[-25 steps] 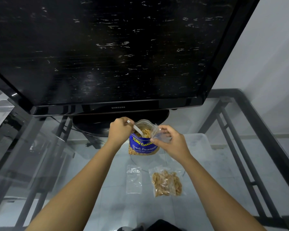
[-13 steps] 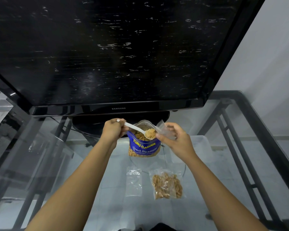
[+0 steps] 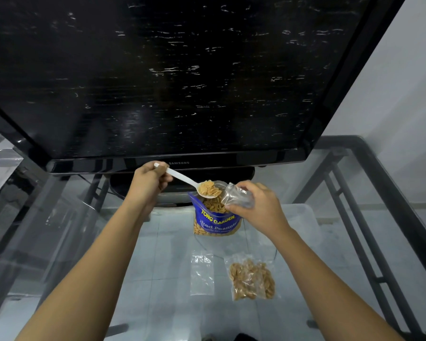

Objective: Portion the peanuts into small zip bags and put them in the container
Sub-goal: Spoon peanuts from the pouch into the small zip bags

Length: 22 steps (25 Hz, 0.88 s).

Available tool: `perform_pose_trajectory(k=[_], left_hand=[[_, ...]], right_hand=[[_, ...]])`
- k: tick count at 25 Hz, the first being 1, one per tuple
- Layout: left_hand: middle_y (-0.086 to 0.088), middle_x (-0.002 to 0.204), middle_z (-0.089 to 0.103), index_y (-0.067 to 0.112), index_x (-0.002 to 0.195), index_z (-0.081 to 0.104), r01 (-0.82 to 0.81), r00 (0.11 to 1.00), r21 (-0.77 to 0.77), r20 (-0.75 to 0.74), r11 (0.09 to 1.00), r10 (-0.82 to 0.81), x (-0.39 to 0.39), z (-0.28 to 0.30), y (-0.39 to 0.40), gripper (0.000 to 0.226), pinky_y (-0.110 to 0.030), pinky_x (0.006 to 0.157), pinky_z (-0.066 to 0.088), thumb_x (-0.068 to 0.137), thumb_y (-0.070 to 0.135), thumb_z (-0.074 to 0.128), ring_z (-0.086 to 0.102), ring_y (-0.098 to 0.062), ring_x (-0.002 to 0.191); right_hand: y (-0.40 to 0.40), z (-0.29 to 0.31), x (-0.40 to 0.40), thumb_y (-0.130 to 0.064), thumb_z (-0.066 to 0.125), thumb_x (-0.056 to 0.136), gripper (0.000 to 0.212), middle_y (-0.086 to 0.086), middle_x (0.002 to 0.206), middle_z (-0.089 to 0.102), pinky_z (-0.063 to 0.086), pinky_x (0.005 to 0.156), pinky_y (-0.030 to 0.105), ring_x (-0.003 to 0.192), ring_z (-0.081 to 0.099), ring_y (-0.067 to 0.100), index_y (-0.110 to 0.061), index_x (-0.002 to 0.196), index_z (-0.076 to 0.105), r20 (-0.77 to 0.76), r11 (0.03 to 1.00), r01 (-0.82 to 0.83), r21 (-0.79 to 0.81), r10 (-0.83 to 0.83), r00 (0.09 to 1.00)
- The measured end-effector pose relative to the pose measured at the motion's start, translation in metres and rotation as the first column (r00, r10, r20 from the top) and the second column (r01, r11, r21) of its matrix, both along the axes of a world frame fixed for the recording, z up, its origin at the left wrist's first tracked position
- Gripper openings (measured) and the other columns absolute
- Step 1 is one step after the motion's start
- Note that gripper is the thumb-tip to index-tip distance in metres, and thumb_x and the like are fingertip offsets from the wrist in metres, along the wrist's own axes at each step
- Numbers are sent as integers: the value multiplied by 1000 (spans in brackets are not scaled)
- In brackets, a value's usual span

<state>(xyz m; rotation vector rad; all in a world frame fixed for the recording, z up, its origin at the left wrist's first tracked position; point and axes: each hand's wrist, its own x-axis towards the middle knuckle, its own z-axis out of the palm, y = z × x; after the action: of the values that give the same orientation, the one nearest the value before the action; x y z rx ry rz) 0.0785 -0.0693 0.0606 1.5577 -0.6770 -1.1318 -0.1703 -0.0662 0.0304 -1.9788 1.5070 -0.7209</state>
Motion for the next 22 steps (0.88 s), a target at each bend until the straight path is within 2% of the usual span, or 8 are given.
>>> perform_pose_trajectory(k=[5, 10, 14, 18, 20, 22], left_hand=[[-2, 74, 59, 14, 85, 61, 61, 998, -19, 4, 998, -61, -3, 8, -3, 17, -17, 59, 44, 95, 12, 47, 56, -7, 64], [0, 74, 61, 19, 82, 62, 192, 967, -35, 177, 981, -183, -14, 23, -6, 19, -19, 63, 45, 95, 15, 47, 58, -9, 69], [-2, 78, 66, 22, 83, 62, 296, 896, -71, 366, 952, -251, -31, 43, -8, 17, -19, 66, 47, 94, 18, 50, 63, -8, 70], [-7, 80, 71, 18, 89, 65, 351, 811, -72, 521, 934, -265, -52, 54, -7, 11, -24, 74, 52, 92, 21, 54, 66, -9, 70], [-5, 79, 72, 17, 91, 66, 411, 760, -61, 574, 909, -305, -58, 60, -5, 12, -19, 71, 50, 92, 23, 55, 66, -5, 68], [-3, 76, 71, 17, 90, 66, 428, 702, -98, 662, 898, -263, -60, 69, -3, 12, -8, 63, 46, 91, 23, 56, 65, -2, 64]], right_hand=[[-2, -8, 8, -44, 78, 67, 50, -1, 99, 60, 45, 67, 27, 92, 53, 14, -23, 108, 58, 33, 1000, -20, 16, 19, 999], [0, -12, 16, -44, 77, 67, 47, -7, 102, 61, 39, 69, 17, 97, 53, 14, -26, 106, 58, 90, 999, -39, -4, 39, 995], [4, -11, 23, -41, 79, 66, 48, -11, 103, 63, 45, 79, 25, 100, 55, 11, -28, 107, 57, 184, 1000, -6, -3, 6, 983], [9, -8, 28, -36, 80, 66, 49, -13, 100, 63, 46, 72, 14, 94, 58, 3, -24, 108, 58, 249, 999, 39, 34, -46, 967], [11, -7, 30, -36, 80, 66, 48, -12, 98, 63, 48, 70, 15, 90, 59, 3, -23, 107, 58, 272, 997, 77, 30, -82, 959], [13, -7, 32, -38, 79, 67, 47, -11, 97, 65, 52, 69, 19, 87, 61, 4, -24, 106, 57, 316, 993, 118, 13, -116, 942]])
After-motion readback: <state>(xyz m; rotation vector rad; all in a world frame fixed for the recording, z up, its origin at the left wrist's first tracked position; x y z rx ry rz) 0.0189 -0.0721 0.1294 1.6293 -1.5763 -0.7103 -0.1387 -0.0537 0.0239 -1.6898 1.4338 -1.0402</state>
